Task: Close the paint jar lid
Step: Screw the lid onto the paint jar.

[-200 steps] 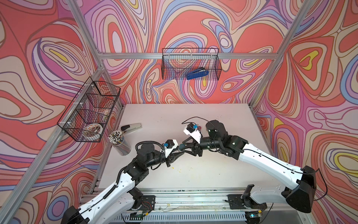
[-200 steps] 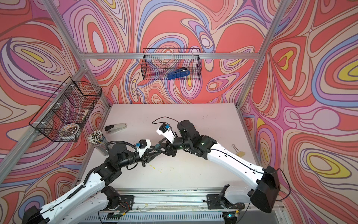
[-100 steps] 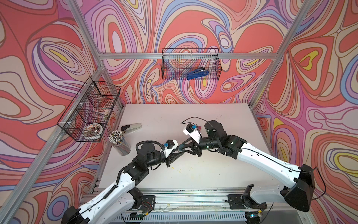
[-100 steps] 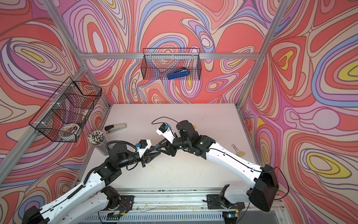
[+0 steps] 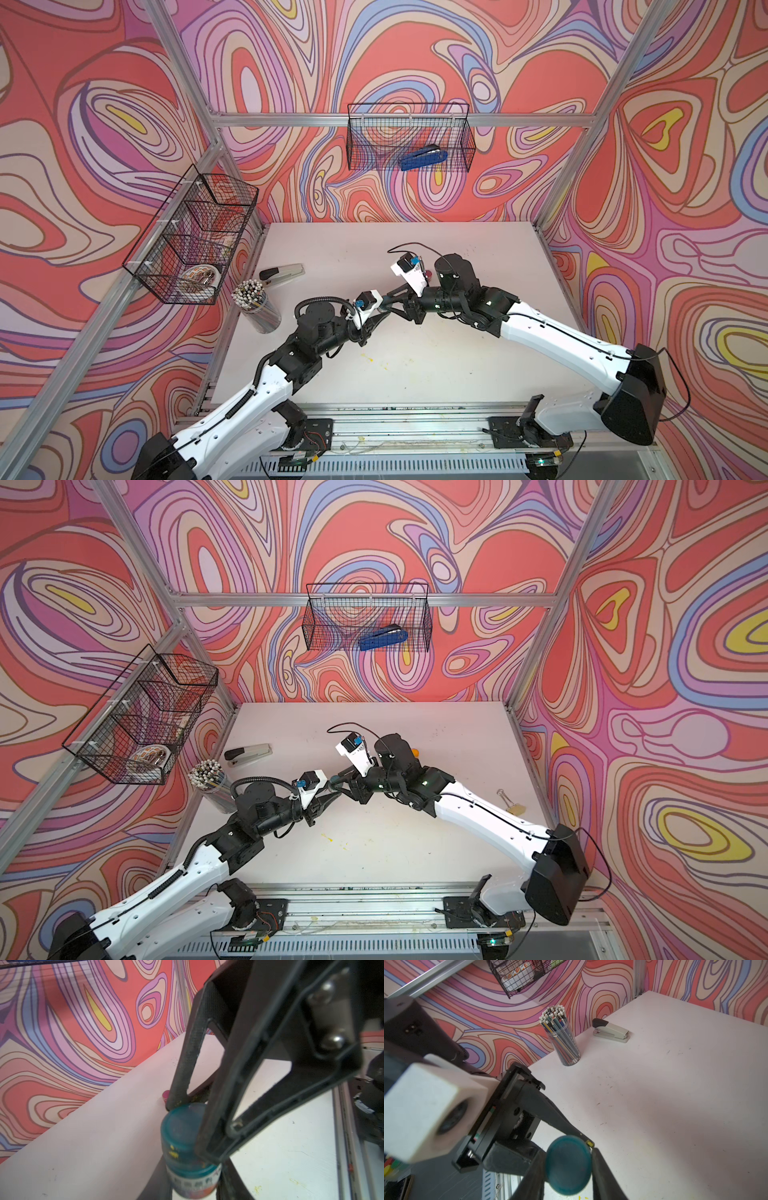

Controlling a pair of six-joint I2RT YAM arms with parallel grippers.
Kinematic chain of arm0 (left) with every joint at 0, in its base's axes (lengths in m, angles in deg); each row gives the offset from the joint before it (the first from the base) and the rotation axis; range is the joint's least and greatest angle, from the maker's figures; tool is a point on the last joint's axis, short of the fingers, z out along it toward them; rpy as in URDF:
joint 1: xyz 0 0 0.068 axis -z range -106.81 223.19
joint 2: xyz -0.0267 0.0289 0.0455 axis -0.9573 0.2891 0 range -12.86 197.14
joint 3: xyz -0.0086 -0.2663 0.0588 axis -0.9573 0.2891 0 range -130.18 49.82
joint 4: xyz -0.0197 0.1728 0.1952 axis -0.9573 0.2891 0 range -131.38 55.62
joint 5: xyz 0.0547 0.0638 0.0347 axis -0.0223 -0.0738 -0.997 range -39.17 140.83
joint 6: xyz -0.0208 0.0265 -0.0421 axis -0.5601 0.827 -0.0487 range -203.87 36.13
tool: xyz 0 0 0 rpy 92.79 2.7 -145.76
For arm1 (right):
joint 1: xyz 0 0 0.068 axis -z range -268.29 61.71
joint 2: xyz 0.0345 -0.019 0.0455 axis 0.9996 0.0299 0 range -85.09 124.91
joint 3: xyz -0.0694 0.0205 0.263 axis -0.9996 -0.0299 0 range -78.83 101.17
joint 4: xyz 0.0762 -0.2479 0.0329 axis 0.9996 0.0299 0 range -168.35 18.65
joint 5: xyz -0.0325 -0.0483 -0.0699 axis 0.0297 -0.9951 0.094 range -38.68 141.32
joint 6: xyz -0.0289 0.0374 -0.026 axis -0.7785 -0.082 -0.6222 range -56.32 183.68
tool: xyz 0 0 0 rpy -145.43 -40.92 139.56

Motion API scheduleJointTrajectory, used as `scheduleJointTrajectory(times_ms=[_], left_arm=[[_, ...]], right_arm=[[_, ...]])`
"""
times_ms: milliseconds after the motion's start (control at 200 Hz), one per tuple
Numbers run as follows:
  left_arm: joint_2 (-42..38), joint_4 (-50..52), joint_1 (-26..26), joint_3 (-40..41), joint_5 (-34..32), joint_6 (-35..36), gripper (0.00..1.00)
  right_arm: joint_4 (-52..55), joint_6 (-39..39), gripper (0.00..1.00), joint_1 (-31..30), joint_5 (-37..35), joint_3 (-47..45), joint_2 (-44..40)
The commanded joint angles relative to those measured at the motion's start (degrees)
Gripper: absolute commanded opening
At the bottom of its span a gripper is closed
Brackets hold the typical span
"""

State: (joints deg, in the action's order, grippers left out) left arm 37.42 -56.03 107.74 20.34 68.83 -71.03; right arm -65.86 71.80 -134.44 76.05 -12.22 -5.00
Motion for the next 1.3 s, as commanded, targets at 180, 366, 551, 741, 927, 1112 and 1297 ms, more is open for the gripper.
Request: scheduleJointTrajectory(times_ms=[180,366,551,741,927,1112,1297], left_arm=[[6.8,-23.84,-0.09,-5.64,-19.58,4.84,0.28],[12.5,-30.35,0.26,-6.87,-24.94,5.8,0.28],[16.62,-33.51,0.62,-6.89,-25.17,4.06,0.28],[15.12,-30.29,0.69,-5.5,-24.65,2.79,0.27],[12.98,-28.59,0.69,-2.92,-25.29,1.23,0.27],[10.95,-25.18,0.69,-2.19,-26.0,0.25,0.27],[5.68,-17.22,0.69,-1.33,-23.85,-2.05,0.27]], right_arm=[[-4.05,16.33,0.28,-4.06,-12.27,-2.65,4.92],[-5.8,26.95,0.27,-6.23,-22.08,-0.84,9.2],[-8.82,28.82,0.29,-8.0,-24.78,0.29,10.56],[-8.9,26.84,0.36,-7.99,-27.38,-2.28,6.77],[-5.6,25.12,0.54,-8.05,-29.57,-3.17,2.78],[-3.31,25.02,0.66,-8.01,-30.57,-6.01,-1.68],[-1.06,20.84,0.73,-8.0,-33.53,-9.88,-8.67]])
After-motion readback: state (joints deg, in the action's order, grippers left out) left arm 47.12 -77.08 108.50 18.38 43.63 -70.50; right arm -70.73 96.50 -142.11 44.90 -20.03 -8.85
